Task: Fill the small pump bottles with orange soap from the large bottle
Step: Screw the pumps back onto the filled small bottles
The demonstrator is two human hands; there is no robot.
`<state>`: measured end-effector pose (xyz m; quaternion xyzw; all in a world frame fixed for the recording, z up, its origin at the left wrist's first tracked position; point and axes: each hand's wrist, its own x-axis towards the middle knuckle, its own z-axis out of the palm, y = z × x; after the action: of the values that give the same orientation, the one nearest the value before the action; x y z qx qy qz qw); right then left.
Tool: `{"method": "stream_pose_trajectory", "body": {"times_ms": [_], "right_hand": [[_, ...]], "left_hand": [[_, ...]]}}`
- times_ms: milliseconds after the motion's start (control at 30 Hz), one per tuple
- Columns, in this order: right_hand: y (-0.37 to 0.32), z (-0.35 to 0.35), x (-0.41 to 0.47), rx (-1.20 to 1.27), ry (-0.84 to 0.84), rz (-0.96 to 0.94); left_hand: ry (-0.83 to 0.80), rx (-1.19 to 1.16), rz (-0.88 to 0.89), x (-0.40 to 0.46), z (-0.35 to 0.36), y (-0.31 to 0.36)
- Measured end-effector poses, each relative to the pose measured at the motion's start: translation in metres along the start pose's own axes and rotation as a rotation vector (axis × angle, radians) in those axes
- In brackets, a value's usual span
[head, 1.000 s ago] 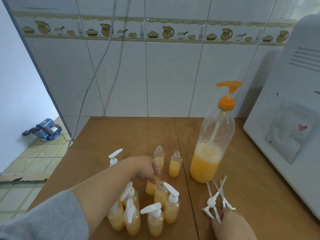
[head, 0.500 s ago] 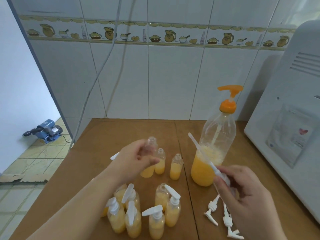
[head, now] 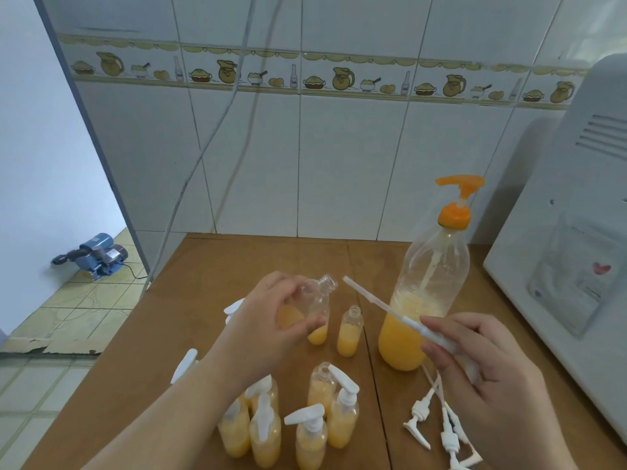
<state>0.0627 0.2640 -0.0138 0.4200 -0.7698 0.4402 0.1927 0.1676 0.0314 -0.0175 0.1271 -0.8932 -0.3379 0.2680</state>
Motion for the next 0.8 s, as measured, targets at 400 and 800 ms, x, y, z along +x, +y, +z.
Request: {"method": "stream_pose_trajectory", "body": {"times_ms": [400,800], "right_hand": [[-0.021,-0.004,0.023,0.061,-0.066,0.012],[-0.056,0.034,0.053,0.528,-0.203,0.224]], "left_hand": [[-0.152,0.211,0.111,-0.007,0.004,0.018],[-0.037,-0.009,-0.011,-0.015,0.023,0.034]]}}
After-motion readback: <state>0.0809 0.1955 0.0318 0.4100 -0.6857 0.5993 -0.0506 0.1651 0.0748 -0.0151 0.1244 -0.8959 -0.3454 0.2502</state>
